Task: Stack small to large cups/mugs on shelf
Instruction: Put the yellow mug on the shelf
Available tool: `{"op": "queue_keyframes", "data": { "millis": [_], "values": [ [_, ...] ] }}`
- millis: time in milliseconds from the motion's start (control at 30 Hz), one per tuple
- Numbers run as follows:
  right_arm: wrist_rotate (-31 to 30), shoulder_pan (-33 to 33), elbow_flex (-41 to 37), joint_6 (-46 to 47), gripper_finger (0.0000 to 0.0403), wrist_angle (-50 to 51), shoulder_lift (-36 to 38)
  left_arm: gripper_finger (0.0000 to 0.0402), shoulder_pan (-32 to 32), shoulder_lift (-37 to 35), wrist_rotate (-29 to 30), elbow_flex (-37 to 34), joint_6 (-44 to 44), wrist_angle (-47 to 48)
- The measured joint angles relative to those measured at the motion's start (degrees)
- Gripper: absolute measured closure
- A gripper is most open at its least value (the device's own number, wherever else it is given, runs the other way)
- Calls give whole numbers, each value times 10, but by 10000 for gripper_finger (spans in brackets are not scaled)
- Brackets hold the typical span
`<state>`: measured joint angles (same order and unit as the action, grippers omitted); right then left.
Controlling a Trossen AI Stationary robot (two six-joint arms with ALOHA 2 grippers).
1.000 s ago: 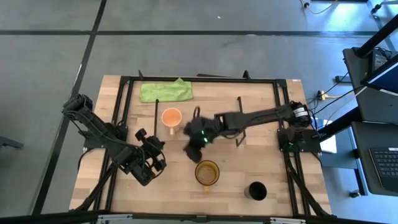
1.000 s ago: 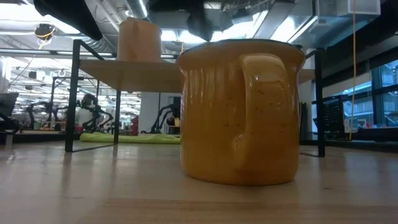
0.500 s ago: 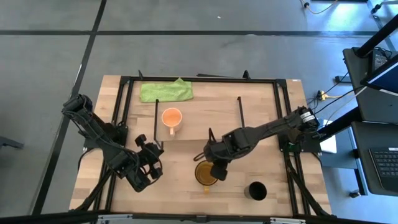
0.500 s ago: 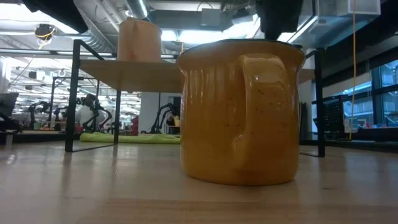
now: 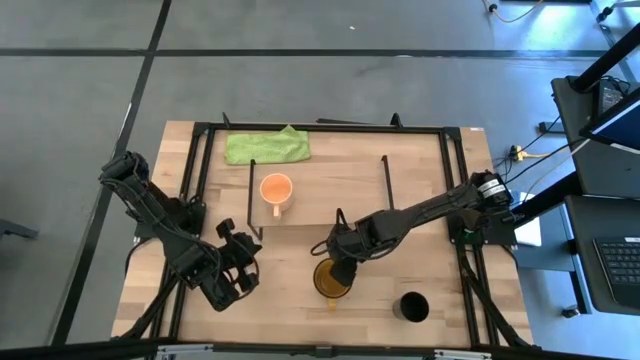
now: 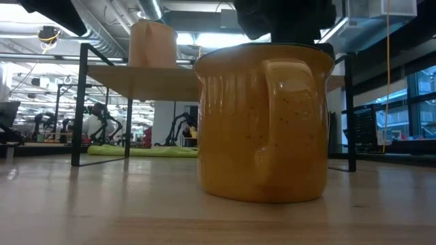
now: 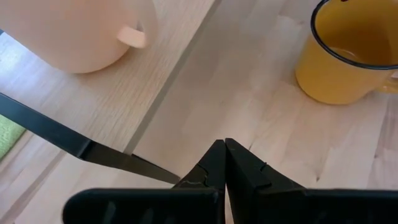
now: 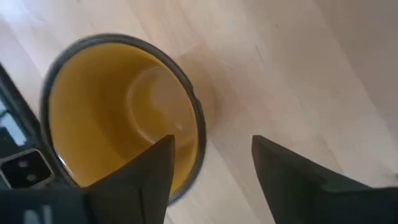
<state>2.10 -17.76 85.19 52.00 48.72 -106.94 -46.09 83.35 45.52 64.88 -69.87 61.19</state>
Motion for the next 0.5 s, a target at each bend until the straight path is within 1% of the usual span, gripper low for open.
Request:
{"op": "queue_keyframes", "data": {
  "millis": [67, 233, 500],
  "values": [
    [0, 0, -2, 3, 187, -16, 0, 401, -2, 0, 0, 0, 0, 0],
    [-5, 0, -6, 2, 188, -17, 0, 401, -2, 0, 0, 0, 0, 0],
    [10, -2, -69, 42, 193, -104, 1, 401, -2, 0, 0, 0, 0, 1]
  ]
}}
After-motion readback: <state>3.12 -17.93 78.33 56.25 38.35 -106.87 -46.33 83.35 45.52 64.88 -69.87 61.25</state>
